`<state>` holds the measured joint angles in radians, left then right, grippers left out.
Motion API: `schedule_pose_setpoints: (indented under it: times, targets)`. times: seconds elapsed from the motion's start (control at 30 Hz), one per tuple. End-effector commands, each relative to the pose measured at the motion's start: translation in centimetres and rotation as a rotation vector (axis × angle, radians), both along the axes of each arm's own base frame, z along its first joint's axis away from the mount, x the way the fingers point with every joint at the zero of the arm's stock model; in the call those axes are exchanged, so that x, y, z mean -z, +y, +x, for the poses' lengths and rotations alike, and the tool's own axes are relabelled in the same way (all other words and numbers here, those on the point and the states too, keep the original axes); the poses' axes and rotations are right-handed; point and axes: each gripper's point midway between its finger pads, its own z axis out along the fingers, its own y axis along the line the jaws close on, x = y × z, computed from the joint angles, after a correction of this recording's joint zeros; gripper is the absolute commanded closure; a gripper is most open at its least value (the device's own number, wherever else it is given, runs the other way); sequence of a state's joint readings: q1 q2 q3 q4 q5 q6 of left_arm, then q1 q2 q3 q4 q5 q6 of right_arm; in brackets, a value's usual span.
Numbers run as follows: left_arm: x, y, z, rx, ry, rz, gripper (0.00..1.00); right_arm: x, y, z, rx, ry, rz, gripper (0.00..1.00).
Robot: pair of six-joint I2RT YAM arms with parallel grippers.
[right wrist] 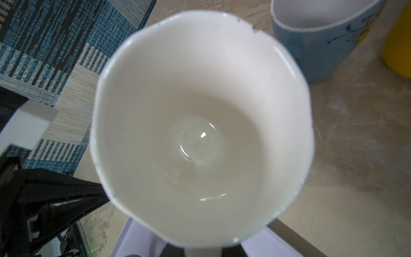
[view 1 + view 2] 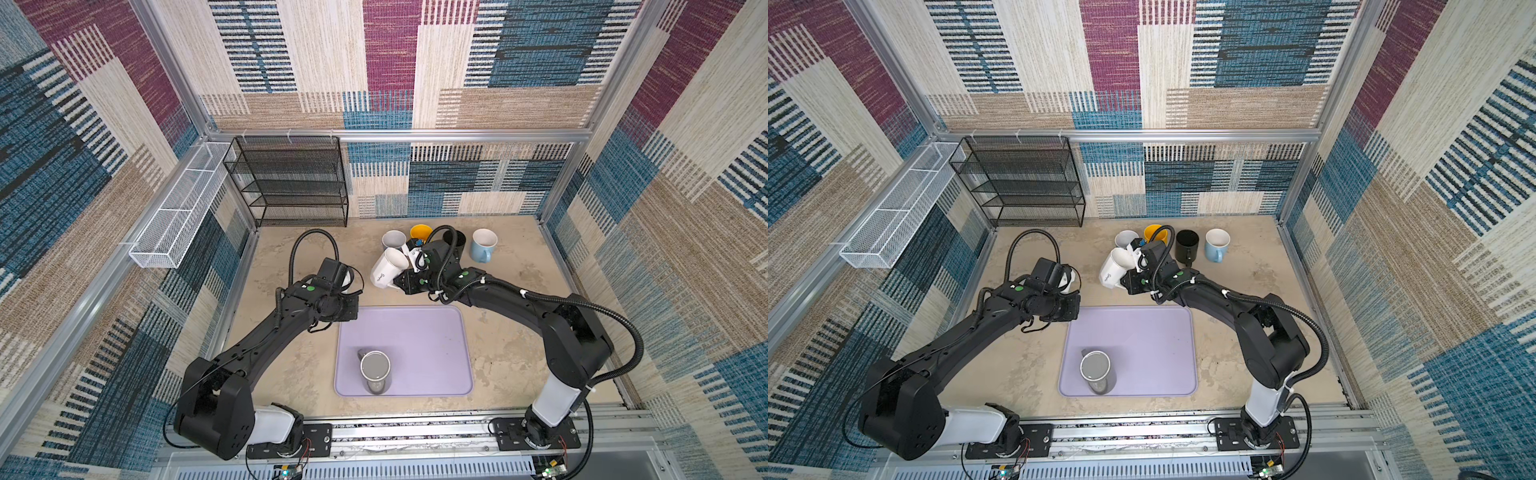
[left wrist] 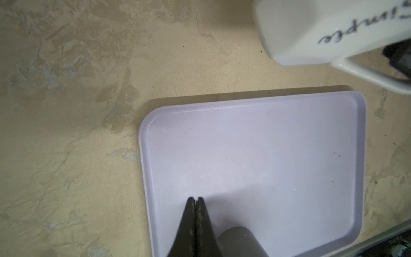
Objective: Turn the mug right side up
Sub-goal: Pick up the mug from the tray, then place the mug at the top-center of the table.
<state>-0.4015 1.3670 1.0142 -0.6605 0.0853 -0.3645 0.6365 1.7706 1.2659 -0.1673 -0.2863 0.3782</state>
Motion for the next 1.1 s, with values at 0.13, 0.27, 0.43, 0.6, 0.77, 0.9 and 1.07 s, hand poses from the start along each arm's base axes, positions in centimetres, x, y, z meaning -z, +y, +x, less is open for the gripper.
schedule_pose_setpoints:
  times: [0.13, 0.27, 0.43, 0.6, 0.77, 0.9, 1.07]
  targets:
    - [-0.8, 0.4, 0.3, -0.026, -0.043, -0.005, 1.0, -1.5, 1.9, 4.1, 0.132, -0.082, -0.057, 1.0]
    - [-0.8, 0.7, -0.1, -0.029, -0.045, 0.0, 1.0, -0.9, 3.3, 5.7, 0.159, -0.077, -0.081, 1.0]
    - [-1.1, 0.7, -0.3, -0.033, -0.058, -0.01, 1.0, -0.2, 4.8, 7.7, 0.2, -0.067, -0.117, 1.0]
    - [-1.3, 0.7, -0.5, -0.03, -0.06, -0.014, 1.0, 0.9, 5.7, 9.5, 0.243, -0.058, -0.173, 1.0]
    - [-1.2, 0.6, -0.5, -0.025, -0.061, -0.021, 1.0, 1.8, 6.3, 11.2, 0.281, -0.055, -0.242, 1.0]
    - [-1.2, 0.5, -0.5, -0.02, -0.059, -0.025, 1.0, 2.4, 7.0, 12.2, 0.29, -0.05, -0.269, 1.0]
    - [-1.2, 0.6, -0.5, -0.018, -0.065, -0.025, 1.0, 3.0, 7.1, 12.9, 0.302, -0.048, -0.306, 1.0]
